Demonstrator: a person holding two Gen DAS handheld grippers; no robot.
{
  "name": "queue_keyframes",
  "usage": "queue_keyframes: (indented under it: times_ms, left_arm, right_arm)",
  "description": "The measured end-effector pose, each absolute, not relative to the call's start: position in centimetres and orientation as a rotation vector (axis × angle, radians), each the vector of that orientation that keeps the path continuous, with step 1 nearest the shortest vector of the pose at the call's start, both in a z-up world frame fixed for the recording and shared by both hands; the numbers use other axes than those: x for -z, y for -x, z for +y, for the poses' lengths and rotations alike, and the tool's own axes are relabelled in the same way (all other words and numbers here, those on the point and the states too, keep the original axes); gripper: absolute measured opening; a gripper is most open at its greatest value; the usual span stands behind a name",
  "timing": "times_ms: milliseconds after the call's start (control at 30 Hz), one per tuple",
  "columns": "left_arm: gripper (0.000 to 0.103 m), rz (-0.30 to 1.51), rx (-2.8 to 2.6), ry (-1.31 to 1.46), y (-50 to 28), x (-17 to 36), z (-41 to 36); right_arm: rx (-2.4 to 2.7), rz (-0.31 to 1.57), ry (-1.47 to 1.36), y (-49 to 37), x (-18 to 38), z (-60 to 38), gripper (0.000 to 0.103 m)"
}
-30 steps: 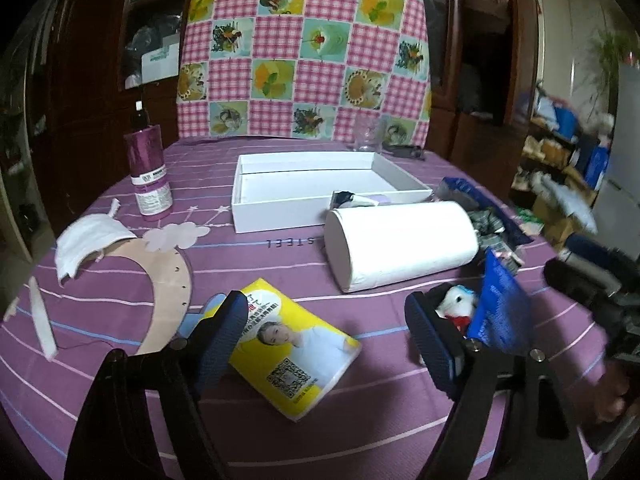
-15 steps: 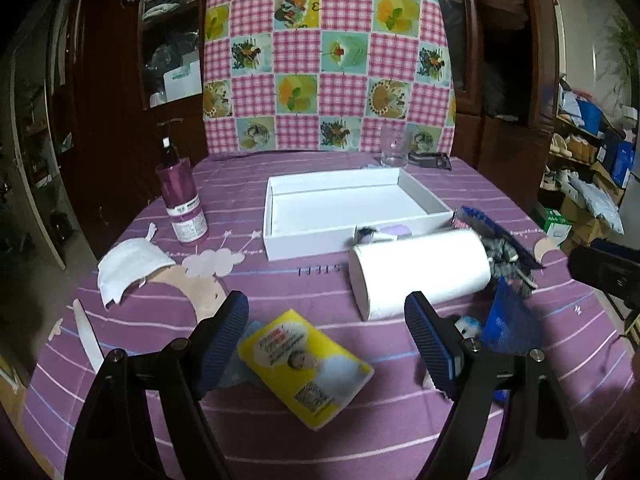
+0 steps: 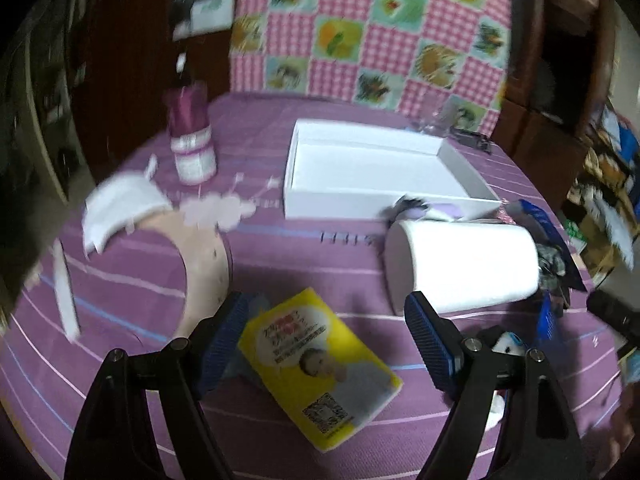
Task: Organize soft objects
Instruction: 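Grasp yellow tissue pack with left gripper while right gripper grasps white plush dog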
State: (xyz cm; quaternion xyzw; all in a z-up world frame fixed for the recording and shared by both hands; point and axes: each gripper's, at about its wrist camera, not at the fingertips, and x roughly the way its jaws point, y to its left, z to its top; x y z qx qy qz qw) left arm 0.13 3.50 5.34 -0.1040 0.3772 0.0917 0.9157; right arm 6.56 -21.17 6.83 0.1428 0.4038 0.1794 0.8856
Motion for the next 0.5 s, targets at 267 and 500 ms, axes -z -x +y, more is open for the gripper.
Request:
queue_keyframes:
  times_ms: [267, 500]
  left_arm:
    - [0.082, 0.945, -0.177, 0.364, 0.0, -2.4, 5.3]
    - [0.082, 1.012, -0.179, 0.283, -0.6, -1.2, 3.2]
  right_arm:
    - [-0.395, 0.941, -0.322, -7.0, -5.0, -21.6, 0.097]
    - [-0.471, 0.989, -0.227, -6.4, -3.9, -19.0, 0.097]
